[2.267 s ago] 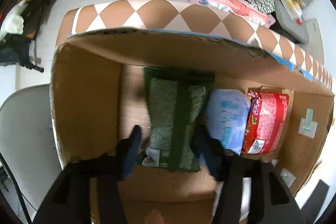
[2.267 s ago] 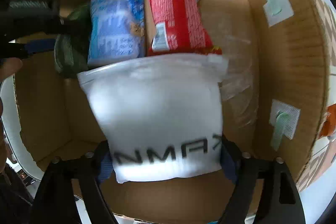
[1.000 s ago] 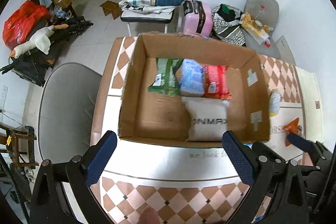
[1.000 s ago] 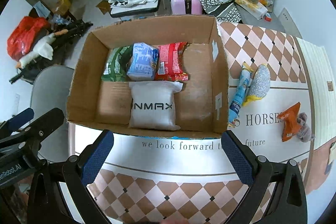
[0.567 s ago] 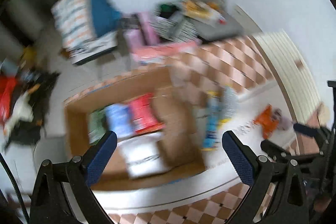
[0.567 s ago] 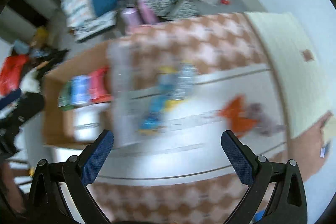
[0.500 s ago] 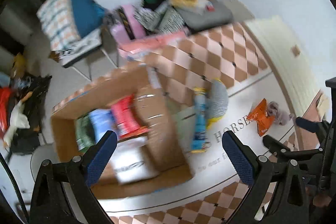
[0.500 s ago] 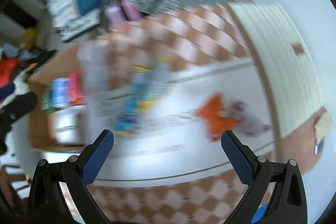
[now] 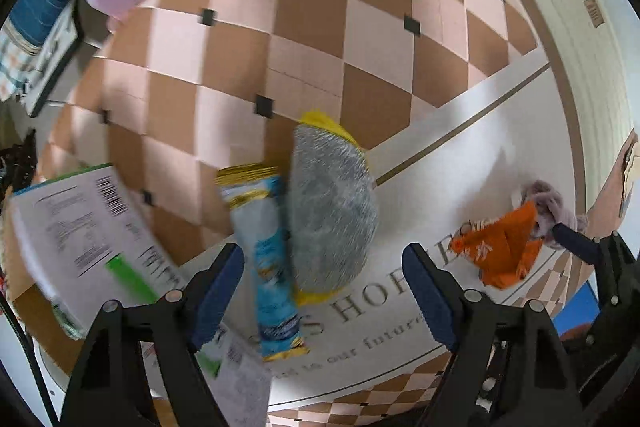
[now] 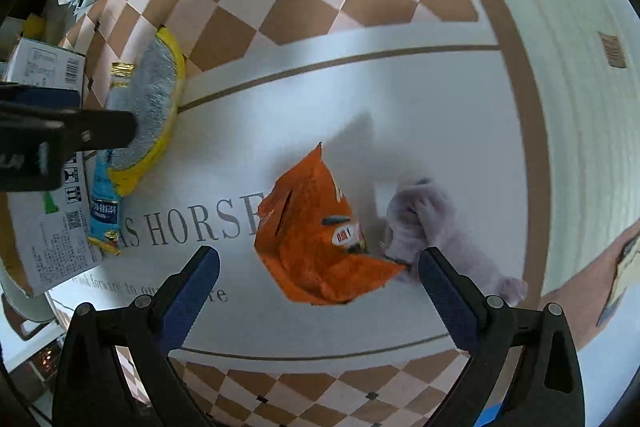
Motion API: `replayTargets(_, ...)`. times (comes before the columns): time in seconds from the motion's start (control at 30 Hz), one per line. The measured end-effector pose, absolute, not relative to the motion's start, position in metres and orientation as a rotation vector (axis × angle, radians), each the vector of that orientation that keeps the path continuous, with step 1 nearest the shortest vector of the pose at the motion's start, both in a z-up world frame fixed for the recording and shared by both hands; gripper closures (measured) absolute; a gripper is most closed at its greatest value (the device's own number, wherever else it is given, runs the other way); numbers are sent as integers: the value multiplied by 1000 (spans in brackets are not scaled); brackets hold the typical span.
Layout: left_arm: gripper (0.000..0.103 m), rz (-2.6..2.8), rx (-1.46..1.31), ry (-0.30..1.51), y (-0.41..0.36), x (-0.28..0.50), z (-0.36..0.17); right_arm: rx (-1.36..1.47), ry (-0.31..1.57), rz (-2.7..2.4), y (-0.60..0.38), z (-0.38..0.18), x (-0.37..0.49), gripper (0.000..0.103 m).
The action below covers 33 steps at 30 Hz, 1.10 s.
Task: Organize soft objects
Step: 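Grasp the silver sponge with left tool while right tool grasps orange snack bag, then place sponge and orange bag into the box and release both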
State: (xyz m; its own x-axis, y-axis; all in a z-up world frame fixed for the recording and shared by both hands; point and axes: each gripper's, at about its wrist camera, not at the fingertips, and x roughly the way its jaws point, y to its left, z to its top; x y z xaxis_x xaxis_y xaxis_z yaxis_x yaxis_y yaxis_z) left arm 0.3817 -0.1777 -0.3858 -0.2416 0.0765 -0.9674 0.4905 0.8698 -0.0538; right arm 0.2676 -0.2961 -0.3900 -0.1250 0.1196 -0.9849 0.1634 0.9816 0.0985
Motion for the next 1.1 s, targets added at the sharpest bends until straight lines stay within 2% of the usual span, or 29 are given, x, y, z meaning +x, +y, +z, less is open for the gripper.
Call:
replayTargets(0.23,24,-413,515,1822,-196,370,-417,186,1737,-16,-298,-411,274,3)
replayTargets(0.27,42,-403,532,1818,-197,367,-421,177,1740,-19,-298,-412,274,9)
replayTargets(0.3,57,-395,548,1821,-200,364,-425,166,1744,-26,-298,-414,275,19)
replayTargets(0.33,57,-390,565,1823,-201,360,-426,149,1751,-38,-299,-416,275,25)
replayTargets(0.4,60,-382,592,1788,-204,352,-423,140,1759,-55,-302,-419,272,48)
replayTargets(0.47,60,-380,591,1767,-204,347,-418,174,1751,-50,-305,-416,270,64)
replayTargets(0.5,60,-374,570,1761,-202,344,-414,181,1749,-57,-306,-415,268,67)
replayTargets(0.7,60,-381,445,1718,-189,330,-376,366,1695,-43,-318,-389,262,72)
replayTargets(0.87,60,-387,354,1689,-170,323,-344,521,1621,3,-326,-353,254,73)
replayTargets(1.1,60,-394,195,1596,-107,342,-271,528,1529,65,-285,-292,253,73)
